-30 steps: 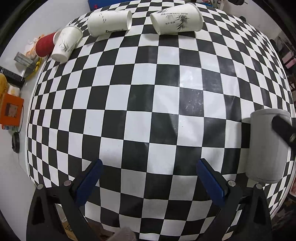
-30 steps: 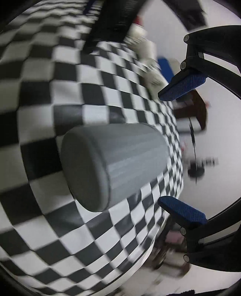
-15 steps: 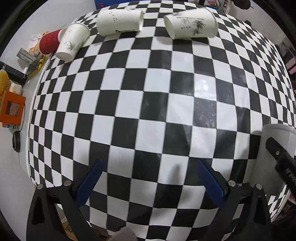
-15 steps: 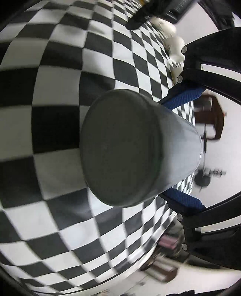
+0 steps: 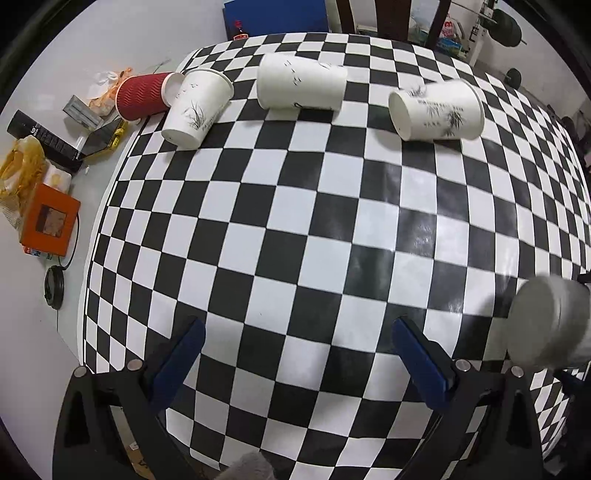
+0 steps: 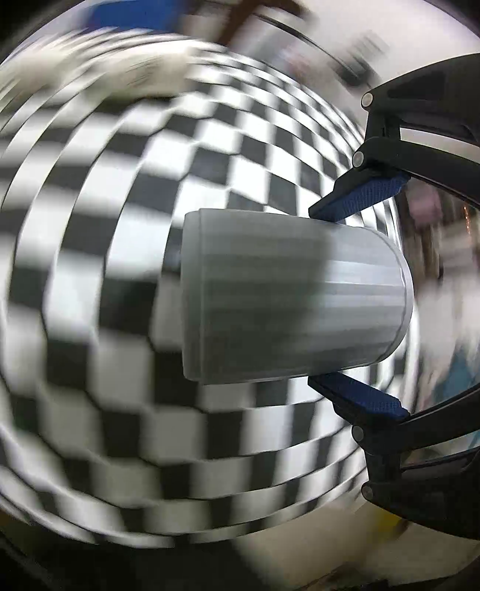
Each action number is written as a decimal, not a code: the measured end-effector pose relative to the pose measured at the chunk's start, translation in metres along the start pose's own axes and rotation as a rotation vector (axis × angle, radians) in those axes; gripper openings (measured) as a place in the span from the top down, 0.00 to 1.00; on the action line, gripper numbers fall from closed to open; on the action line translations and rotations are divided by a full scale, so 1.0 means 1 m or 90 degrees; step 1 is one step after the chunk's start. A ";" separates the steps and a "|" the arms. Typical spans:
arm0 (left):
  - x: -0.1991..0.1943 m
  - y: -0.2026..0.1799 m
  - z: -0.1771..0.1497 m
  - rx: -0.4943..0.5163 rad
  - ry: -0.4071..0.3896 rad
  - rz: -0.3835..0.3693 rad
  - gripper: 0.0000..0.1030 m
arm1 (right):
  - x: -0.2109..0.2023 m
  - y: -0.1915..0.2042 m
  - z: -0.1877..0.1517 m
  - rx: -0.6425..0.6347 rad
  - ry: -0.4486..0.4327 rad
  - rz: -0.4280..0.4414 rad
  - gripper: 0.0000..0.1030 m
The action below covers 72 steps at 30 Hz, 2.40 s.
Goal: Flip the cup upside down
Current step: 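Carry the inverted grey mug with the right gripper back over the table, then lower the inverted mug onto the checkered table and open the right gripper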
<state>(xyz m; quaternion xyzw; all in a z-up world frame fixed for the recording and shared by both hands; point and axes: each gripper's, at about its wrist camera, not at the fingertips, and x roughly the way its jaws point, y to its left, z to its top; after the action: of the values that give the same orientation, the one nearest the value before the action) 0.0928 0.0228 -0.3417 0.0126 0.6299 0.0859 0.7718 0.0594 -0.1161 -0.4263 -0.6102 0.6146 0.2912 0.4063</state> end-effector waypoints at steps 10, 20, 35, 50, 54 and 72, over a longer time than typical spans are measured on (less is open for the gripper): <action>-0.005 0.002 0.003 -0.001 -0.007 0.002 0.00 | 0.031 -0.097 -0.018 0.526 -0.032 0.342 0.19; 0.001 -0.005 0.003 0.019 0.004 -0.009 0.00 | 0.061 -0.094 -0.034 0.681 -0.013 0.470 0.18; 0.015 -0.013 0.005 0.043 0.034 -0.045 0.00 | 0.045 -0.108 -0.036 0.720 -0.092 0.432 0.20; 0.029 -0.006 0.028 0.014 0.028 -0.046 0.00 | 0.009 -0.119 -0.098 1.053 -0.499 0.178 0.20; 0.034 -0.008 0.028 0.019 0.027 -0.048 0.00 | 0.008 -0.091 -0.088 1.046 -0.542 0.089 0.20; 0.013 -0.031 0.003 0.063 -0.002 -0.052 0.00 | 0.004 -0.033 -0.083 1.048 -0.455 0.079 0.09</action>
<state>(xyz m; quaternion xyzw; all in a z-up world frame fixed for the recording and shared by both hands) 0.1018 -0.0059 -0.3574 0.0251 0.6325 0.0232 0.7738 0.0803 -0.1917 -0.3844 0.0354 0.4976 -0.0475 0.8654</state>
